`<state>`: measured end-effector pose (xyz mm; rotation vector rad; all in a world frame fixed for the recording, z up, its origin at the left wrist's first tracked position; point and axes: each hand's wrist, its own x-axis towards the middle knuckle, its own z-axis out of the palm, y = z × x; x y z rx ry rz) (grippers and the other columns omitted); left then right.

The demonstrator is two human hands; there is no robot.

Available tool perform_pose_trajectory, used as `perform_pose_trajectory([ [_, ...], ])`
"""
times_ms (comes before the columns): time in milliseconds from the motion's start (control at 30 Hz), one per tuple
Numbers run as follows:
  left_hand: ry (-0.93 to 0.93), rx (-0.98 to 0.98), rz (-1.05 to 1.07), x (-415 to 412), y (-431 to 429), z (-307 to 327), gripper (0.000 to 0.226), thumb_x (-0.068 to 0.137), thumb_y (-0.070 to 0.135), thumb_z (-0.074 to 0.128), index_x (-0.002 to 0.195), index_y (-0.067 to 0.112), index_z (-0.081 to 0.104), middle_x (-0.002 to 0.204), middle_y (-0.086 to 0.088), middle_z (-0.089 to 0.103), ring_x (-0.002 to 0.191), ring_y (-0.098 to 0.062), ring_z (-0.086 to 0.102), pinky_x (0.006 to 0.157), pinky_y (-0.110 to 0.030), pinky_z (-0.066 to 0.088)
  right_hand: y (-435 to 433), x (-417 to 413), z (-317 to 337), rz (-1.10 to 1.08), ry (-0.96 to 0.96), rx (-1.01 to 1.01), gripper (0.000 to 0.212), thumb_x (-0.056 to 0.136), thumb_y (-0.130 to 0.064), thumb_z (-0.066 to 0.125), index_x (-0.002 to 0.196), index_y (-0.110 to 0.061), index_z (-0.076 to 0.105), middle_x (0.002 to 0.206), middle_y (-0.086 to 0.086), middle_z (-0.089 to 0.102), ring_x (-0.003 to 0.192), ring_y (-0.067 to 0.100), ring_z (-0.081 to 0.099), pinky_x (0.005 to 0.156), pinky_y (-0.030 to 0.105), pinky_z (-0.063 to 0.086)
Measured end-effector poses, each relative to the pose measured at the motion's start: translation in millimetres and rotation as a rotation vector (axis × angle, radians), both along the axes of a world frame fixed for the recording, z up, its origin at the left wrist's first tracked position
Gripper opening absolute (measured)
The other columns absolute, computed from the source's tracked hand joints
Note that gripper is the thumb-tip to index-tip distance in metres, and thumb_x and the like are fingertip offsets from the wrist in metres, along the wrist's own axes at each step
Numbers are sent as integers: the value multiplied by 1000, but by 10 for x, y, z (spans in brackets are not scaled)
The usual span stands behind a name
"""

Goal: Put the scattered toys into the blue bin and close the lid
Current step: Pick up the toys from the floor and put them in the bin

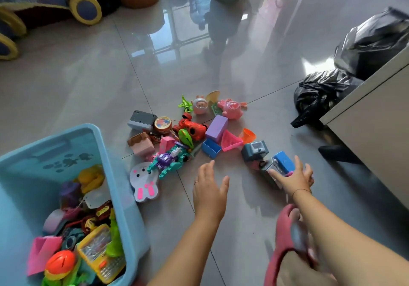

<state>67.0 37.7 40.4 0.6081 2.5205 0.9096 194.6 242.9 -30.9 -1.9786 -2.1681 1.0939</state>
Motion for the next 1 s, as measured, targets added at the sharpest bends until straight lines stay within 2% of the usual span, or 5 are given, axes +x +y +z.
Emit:
perform_pose_trajectory([
  [233,-185,-181,-155,59,405,-483,66,93,47,47,148,25,19,150,1,25,134,-22,33,109,-35,32,486,-4,-166,205,-88,-148,111,63,-54,78,148,-31,11,157,4,5,139,35,16,106,46,32],
  [367,-223,-219,-163,91,470,-614,68,92,48,48,149,27,17,150,2,25,135,-21,32,109,-35,32,201,-222,-260,265,-78,-179,123,36,-78,59,145,-36,19,156,3,9,142,29,15,113,46,19],
  [533,-274,-204,-120,66,270,-729,79,86,44,59,149,27,15,149,2,25,133,-22,35,106,-34,34,-512,-510,-339,331,-43,-143,93,65,-54,74,143,-37,25,157,1,7,140,31,18,112,46,21],
  [833,-144,-515,-142,-81,-521,-914,120,68,48,75,149,29,-12,158,-1,-3,139,-27,26,109,-39,33,-1524,-740,-325,276,333,-312,87,67,-28,68,144,-23,27,154,7,12,140,26,18,106,46,38],
  [1000,-5,-595,-183,16,-675,-980,111,72,51,68,148,30,-11,157,-3,-4,143,-25,12,115,-44,20,-1729,-483,-334,383,159,-179,92,64,-32,65,145,-23,22,151,4,21,138,23,24,113,37,25],
])
